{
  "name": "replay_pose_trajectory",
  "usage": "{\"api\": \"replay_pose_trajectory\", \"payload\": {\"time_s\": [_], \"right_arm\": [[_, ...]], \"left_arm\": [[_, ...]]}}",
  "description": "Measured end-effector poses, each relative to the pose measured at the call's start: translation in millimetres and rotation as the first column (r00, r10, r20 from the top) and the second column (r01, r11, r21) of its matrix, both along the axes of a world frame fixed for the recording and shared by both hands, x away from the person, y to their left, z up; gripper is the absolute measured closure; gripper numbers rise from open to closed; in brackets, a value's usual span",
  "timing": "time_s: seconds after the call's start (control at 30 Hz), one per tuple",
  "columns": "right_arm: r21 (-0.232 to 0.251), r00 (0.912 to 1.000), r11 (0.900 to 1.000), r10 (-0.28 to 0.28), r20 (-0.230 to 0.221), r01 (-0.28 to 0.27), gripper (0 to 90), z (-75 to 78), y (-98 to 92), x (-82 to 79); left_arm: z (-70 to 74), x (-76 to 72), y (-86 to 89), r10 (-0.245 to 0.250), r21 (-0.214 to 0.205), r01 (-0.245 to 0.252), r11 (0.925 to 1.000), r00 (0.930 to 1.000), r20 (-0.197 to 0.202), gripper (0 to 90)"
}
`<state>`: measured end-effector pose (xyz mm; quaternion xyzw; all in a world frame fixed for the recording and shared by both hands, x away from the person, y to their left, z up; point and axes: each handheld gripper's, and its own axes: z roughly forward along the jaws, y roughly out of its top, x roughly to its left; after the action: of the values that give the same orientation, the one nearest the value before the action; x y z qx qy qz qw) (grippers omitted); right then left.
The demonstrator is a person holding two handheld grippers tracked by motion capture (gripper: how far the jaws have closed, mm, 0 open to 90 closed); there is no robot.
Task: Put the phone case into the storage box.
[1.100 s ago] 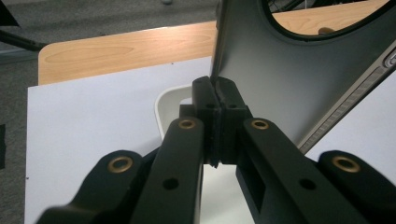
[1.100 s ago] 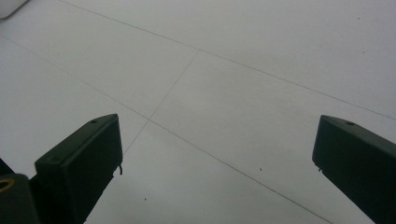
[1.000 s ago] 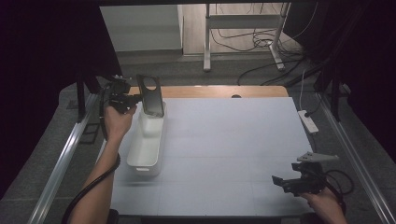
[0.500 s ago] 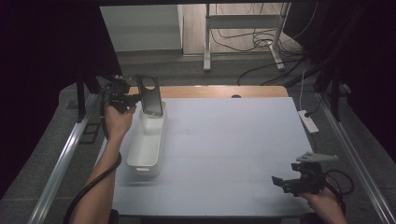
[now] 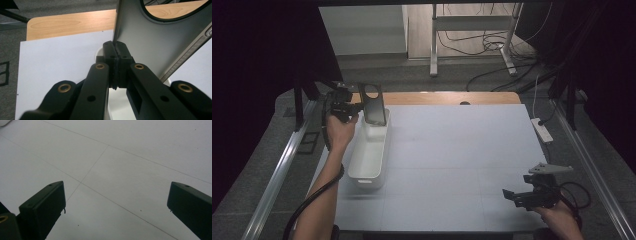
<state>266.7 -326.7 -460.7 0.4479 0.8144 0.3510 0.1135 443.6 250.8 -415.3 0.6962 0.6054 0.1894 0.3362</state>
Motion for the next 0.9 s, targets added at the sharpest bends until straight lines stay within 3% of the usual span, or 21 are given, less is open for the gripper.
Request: {"api": "replay_pose_trajectory", "payload": {"time_s": [0.9], "right_arm": [[-0.001, 1.0000, 1.0000, -0.003, -0.003, 0.003, 2.8, -0.2, -0.1, 0.2]], "left_arm": [[-26.8, 5.2, -5.4, 0.000, 0.009, 0.000, 1.0000, 0.9986, -0.052, 88.9]]}}
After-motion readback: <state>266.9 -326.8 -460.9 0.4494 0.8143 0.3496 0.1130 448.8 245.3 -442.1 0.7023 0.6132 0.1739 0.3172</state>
